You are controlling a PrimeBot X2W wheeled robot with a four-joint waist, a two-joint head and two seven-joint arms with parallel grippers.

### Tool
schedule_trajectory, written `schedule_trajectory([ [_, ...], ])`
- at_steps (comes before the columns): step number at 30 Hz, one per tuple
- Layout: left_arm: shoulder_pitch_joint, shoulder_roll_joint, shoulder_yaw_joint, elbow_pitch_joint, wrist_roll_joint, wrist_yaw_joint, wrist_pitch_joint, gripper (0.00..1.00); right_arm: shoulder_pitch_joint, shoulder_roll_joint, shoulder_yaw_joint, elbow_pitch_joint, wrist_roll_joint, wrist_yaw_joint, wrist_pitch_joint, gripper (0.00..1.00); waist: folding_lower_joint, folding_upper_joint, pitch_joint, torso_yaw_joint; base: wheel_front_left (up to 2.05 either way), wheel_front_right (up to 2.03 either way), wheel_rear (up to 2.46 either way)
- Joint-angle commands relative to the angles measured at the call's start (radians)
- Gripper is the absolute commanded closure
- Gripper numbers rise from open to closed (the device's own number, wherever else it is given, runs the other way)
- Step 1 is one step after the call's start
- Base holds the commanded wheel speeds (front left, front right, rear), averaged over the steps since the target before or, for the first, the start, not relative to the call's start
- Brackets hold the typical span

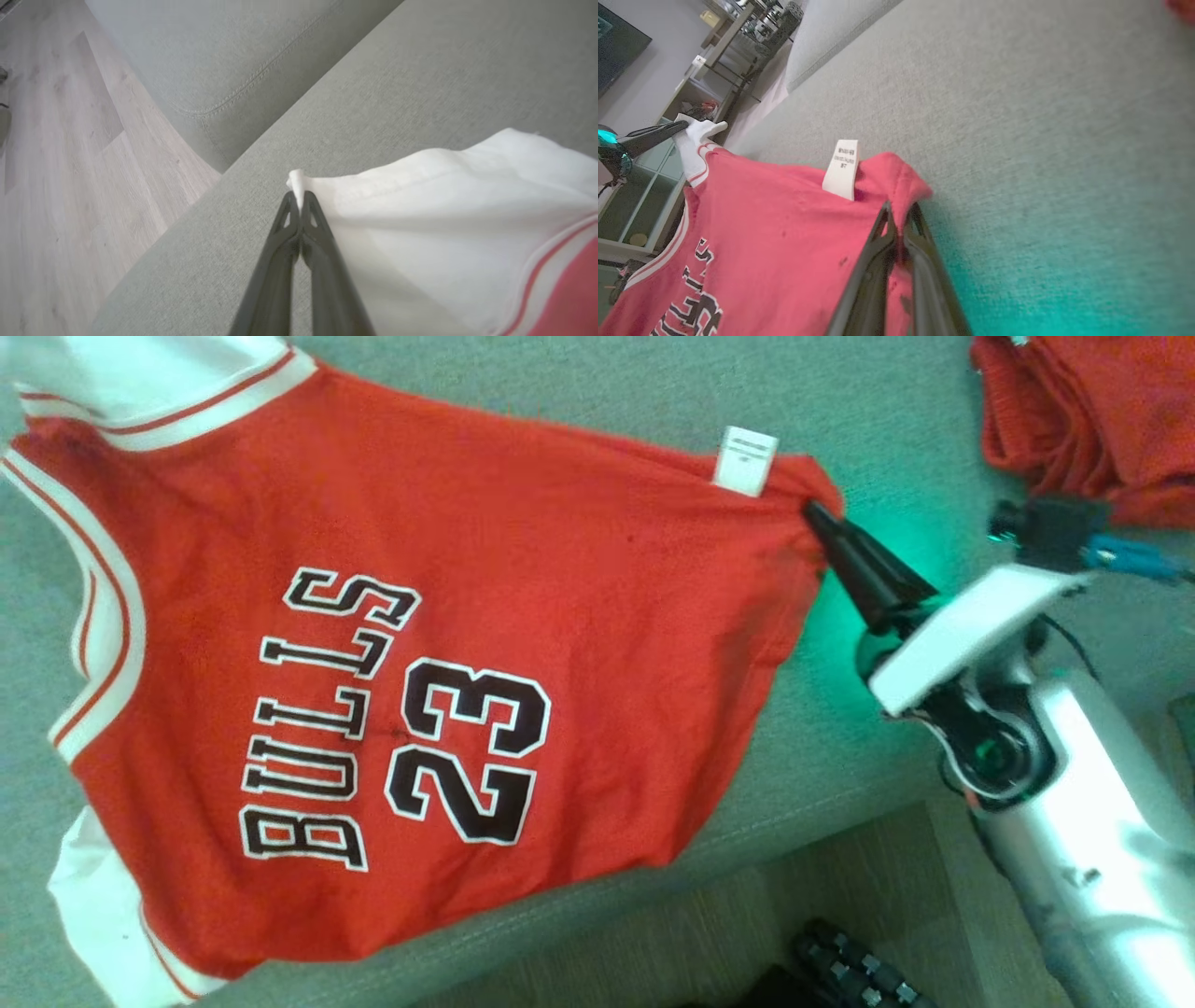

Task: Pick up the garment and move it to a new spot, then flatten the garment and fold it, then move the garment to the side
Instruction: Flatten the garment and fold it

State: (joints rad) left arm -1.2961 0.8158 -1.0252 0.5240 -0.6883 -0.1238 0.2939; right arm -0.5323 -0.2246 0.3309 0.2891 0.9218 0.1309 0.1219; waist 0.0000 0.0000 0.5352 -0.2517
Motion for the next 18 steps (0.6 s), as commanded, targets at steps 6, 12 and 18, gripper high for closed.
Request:
schedule_trajectory([
  [6,-0.048,0.015,0.104,-0.016,-0.028,0.019,-0.15,1.0,0.019,-0.055,-0.143,-0.166,-0.069,0.0,0.007,1.0,0.0,0.0,-0.113,-0.003,0.0,0.0,0.0],
  [12,-0.095,-0.005,0.147,-0.005,-0.038,0.035,-0.225,1.0,-0.08,-0.083,-0.229,-0.217,-0.133,0.0,0.126,1.0,0.0,0.0,-0.203,0.007,0.0,0.0,0.0],
  [18,-0.162,-0.017,0.181,0.006,-0.057,0.032,-0.241,1.0,-0.278,-0.084,-0.306,-0.221,-0.195,0.0,0.283,1.0,0.0,0.0,-0.274,0.031,0.0,0.0,0.0],
])
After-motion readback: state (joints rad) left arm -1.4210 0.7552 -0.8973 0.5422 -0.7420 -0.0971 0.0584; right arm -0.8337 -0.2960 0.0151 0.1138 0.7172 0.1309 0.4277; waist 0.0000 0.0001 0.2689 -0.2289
